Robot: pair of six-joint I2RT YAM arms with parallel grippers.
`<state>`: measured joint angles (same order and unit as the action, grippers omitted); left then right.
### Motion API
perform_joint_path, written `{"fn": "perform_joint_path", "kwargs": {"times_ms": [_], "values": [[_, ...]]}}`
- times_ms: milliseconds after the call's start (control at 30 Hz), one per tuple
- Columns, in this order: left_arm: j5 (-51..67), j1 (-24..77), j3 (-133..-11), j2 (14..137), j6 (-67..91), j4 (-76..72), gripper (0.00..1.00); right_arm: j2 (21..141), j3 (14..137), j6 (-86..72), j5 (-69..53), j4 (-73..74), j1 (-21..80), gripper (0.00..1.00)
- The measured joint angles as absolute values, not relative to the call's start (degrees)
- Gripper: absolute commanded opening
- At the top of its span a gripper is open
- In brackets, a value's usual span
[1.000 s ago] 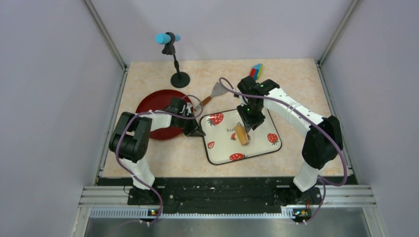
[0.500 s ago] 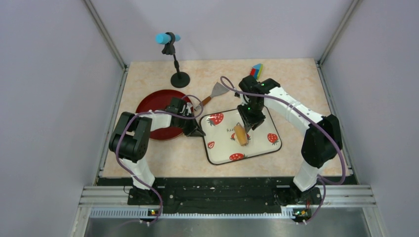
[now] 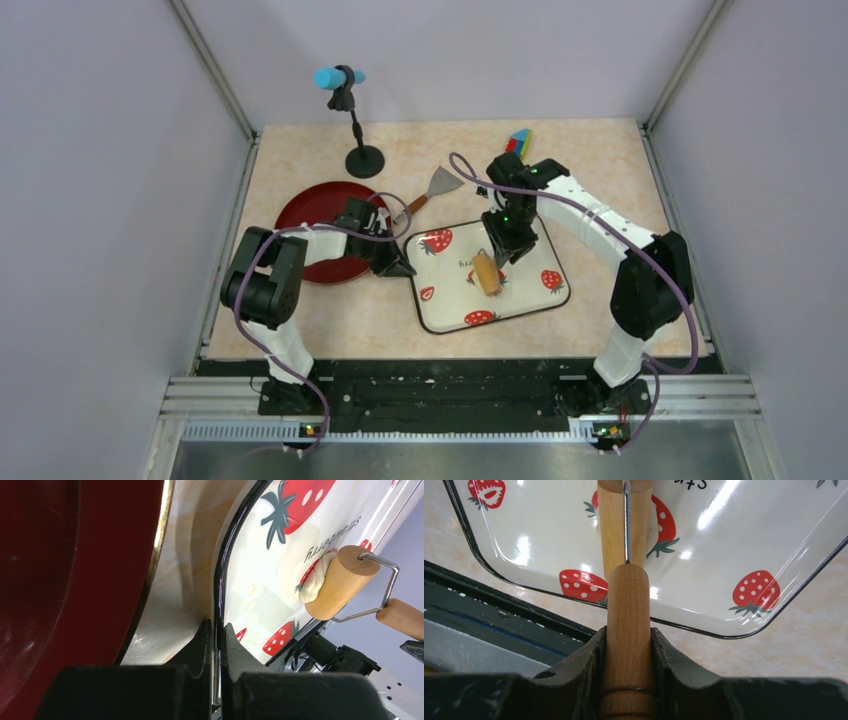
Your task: Roll out the dumpling wrappers from the dough
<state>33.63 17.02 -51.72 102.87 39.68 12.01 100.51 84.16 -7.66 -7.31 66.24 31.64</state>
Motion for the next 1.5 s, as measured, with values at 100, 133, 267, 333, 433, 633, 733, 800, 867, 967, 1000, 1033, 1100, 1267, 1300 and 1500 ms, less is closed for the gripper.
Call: {"fn": "perform_joint_path", "kwargs": {"times_ms": [100,133,267,333,433,633,733,800,867,967,1000,1033,1100,1267,1300,1500], "values": [[33.63,16.99,-51.55,102.78,39.68,11.79,0.00,100.51,84.14,-7.66,-7.42,66.19,31.64,0.00],[33.63,16.99,-51.51,102.74,39.68,11.75,0.00,100.51,84.14,-7.68,-7.42,66.17,31.64,0.00],[33.65,16.97,-51.40,102.69,39.68,11.57,0.00,100.42,84.14,-8.14,-7.51,66.17,31.64,0.00],[33.67,16.97,-51.31,102.65,39.68,11.44,0.00,100.22,84.18,-8.60,-7.57,66.17,31.64,0.00],[33.76,16.95,-51.27,102.63,39.68,11.35,0.00,100.62,85.60,-9.23,-7.64,67.07,31.66,0.00],[33.87,16.88,-51.20,102.63,39.68,11.22,0.00,102.83,90.21,-10.33,-7.81,70.15,31.55,0.00],[33.89,16.88,-51.20,102.63,39.68,11.22,0.00,102.89,90.43,-10.66,-8.56,70.28,30.59,0.00],[33.89,16.86,-51.20,102.63,39.68,11.20,0.00,102.91,90.43,-10.70,-9.67,70.17,29.52,0.00],[33.91,16.84,-51.20,102.63,39.68,11.20,0.00,102.94,90.43,-10.72,-11.11,69.76,28.27,0.00],[33.98,16.80,-51.16,102.63,39.68,11.20,0.00,103.04,90.41,-11.05,-13.69,68.51,26.35,0.00],[34.04,16.73,-51.16,102.63,39.68,11.25,0.00,103.15,90.41,-11.18,-14.59,68.20,25.76,0.00],[34.13,16.64,-51.13,102.63,39.66,11.25,0.00,103.28,90.41,-11.25,-15.44,68.10,25.19,0.00],[34.28,16.51,-51.05,102.63,39.66,11.25,0.00,103.46,90.41,-11.62,-17.23,67.70,24.12,0.00],[34.35,16.47,-50.83,102.54,39.68,10.96,0.00,103.53,90.56,-12.27,-20.80,65.30,22.37,0.00],[34.35,16.47,-50.78,102.52,39.68,10.92,0.00,103.55,90.74,-12.47,-21.19,64.90,22.11,0.00],[34.68,16.32,-50.43,102.48,39.72,10.33,0.00,103.57,94.87,-12.95,-21.87,64.23,21.45,0.00]]}}
